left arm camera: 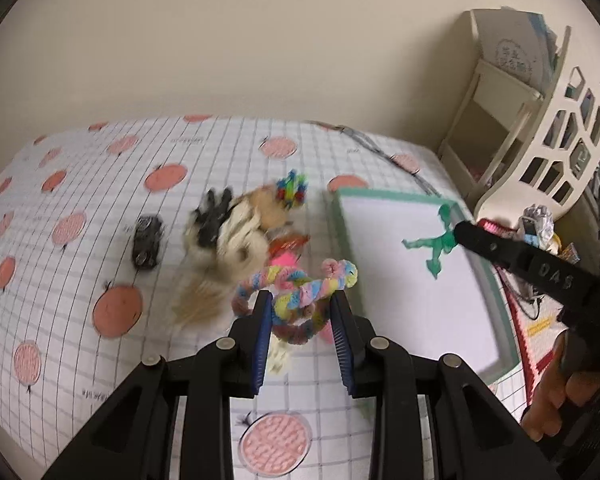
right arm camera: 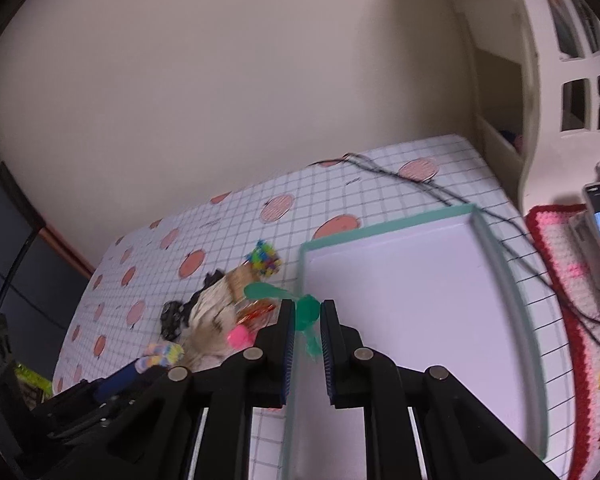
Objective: Organize objects
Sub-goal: 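Carry the fuzzy toy over the tray while the right tool carries the green figure, then open both tools to drop the fuzzy toy and green figure into the tray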
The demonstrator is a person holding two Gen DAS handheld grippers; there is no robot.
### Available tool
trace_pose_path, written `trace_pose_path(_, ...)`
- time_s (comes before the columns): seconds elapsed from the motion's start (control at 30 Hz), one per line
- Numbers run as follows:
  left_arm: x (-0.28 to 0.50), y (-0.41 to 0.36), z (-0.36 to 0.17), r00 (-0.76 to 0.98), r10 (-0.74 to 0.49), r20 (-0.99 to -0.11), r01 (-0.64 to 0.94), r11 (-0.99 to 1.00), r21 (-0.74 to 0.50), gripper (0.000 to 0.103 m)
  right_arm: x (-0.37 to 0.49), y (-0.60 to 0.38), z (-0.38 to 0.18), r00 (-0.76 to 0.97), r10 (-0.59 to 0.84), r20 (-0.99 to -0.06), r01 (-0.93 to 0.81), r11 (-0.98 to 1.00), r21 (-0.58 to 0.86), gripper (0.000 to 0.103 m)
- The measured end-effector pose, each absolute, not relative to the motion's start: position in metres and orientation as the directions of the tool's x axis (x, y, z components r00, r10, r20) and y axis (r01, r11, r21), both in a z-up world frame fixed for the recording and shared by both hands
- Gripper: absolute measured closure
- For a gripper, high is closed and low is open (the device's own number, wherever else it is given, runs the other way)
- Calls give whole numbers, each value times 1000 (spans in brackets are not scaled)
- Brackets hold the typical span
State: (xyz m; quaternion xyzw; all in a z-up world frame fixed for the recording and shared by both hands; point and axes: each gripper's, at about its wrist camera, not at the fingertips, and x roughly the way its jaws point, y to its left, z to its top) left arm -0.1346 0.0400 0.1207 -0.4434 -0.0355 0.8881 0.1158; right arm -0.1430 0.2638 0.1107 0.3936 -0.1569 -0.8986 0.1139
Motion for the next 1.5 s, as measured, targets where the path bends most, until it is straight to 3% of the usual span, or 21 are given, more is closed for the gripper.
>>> trace_pose_path(0.3,-171,74,130,-600,283,-748,-181,-959,-217,73,-160,296,113,-716,-266,-646,30,-935,352,89)
trace_pose_path(0.57,-204,109,114,-579,324,-748,-215,-946,-243,73,-185,318,88,-698,-188,-691,-38,-954,297,89)
trace_pose_path(1.5,-255,149,42,-522,310,-794,-231,-948,-219,72,-224,338,25,-620,-151,-770,-112,-954,277,89)
